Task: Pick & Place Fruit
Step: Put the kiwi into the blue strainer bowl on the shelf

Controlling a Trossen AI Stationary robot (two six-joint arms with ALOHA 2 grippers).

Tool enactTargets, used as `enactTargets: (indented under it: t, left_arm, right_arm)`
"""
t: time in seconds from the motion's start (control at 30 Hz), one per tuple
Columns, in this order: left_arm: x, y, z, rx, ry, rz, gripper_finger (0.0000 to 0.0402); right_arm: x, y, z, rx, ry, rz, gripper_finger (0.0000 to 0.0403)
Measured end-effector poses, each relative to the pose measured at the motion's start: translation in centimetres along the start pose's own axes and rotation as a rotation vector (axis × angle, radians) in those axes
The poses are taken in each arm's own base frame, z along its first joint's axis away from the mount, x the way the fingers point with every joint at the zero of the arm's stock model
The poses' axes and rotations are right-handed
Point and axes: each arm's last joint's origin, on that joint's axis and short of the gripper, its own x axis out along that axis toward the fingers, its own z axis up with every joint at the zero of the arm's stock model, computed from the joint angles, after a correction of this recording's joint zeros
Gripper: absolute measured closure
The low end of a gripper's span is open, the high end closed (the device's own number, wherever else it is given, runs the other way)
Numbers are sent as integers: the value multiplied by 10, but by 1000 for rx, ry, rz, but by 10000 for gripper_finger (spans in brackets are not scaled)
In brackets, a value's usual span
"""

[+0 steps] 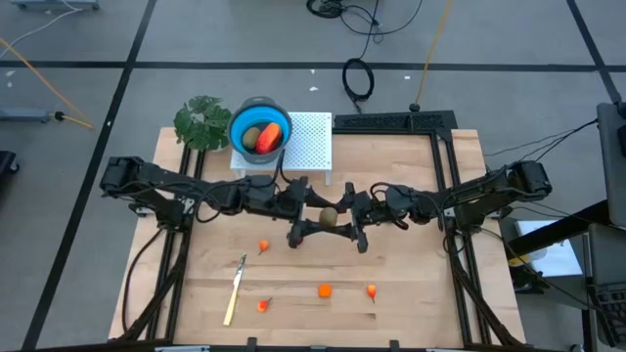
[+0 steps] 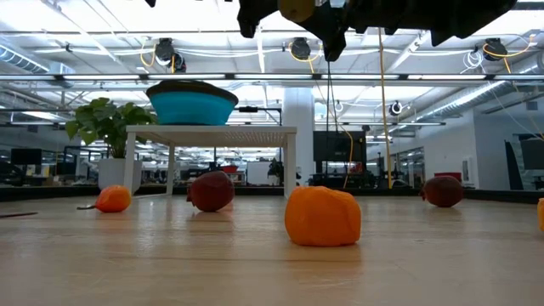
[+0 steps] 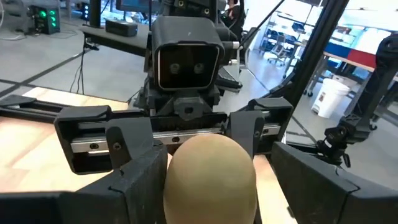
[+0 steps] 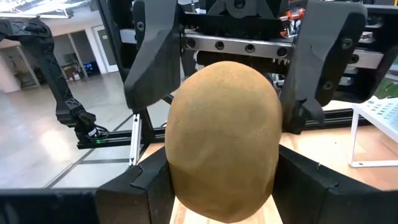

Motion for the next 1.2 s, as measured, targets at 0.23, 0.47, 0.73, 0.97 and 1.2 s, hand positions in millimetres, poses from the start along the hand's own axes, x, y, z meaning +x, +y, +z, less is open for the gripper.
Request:
enactTargets:
  t: [0.23, 0.47, 0.73, 0.97, 1.2]
  left_arm:
    - [0, 1, 0, -1, 3, -6, 175]
    - [0, 1, -1, -1, 13, -20, 238]
    - [-1, 3, 1, -7, 10, -22, 228]
    - [-4, 11, 7, 42, -19, -5, 237]
    - [-10, 24, 16, 29, -53, 64, 231]
  right_arm:
    - [0, 0, 0, 0, 1, 3, 197]
    - [0, 0, 0, 4, 3, 1, 197]
    - [0, -2, -2, 108, 25, -10, 179]
    - [-1, -4, -12, 239, 120, -50, 123]
    - [-4, -6, -25, 283, 252, -93, 94]
